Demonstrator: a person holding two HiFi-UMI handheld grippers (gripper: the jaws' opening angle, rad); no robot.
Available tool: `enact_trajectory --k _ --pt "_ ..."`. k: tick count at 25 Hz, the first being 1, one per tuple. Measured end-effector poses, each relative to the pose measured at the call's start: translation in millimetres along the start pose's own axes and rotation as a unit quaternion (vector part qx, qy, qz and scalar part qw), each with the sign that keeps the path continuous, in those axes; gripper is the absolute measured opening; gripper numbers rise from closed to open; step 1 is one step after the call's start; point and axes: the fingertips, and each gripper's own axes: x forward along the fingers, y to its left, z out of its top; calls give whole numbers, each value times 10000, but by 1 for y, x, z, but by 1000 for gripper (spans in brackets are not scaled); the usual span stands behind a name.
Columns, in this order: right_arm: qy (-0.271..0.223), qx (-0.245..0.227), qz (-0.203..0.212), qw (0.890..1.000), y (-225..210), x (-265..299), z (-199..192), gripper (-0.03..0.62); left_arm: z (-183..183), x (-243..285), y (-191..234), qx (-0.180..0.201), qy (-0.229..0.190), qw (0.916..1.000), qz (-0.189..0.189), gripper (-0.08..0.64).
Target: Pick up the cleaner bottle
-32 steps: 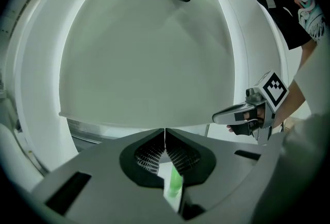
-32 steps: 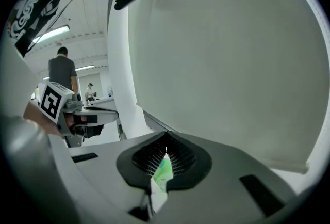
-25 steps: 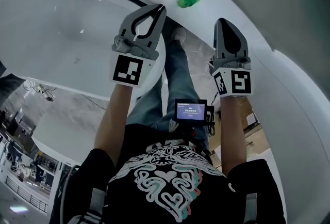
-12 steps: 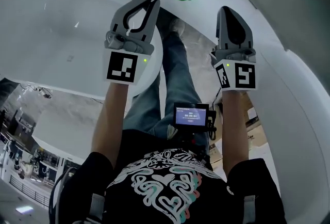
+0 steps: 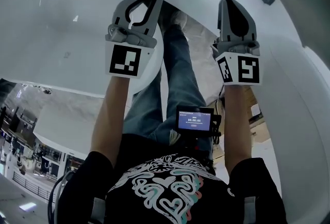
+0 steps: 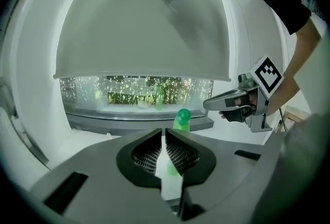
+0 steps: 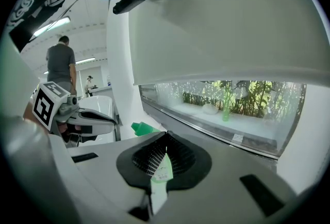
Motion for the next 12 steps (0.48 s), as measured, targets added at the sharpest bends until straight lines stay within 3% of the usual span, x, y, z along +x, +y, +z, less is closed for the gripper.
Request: enact_trajectory --k 12 --pt "70 4 -15 10000 -2 4 -26 28 -41 7 -15 76 275 9996 -2 19"
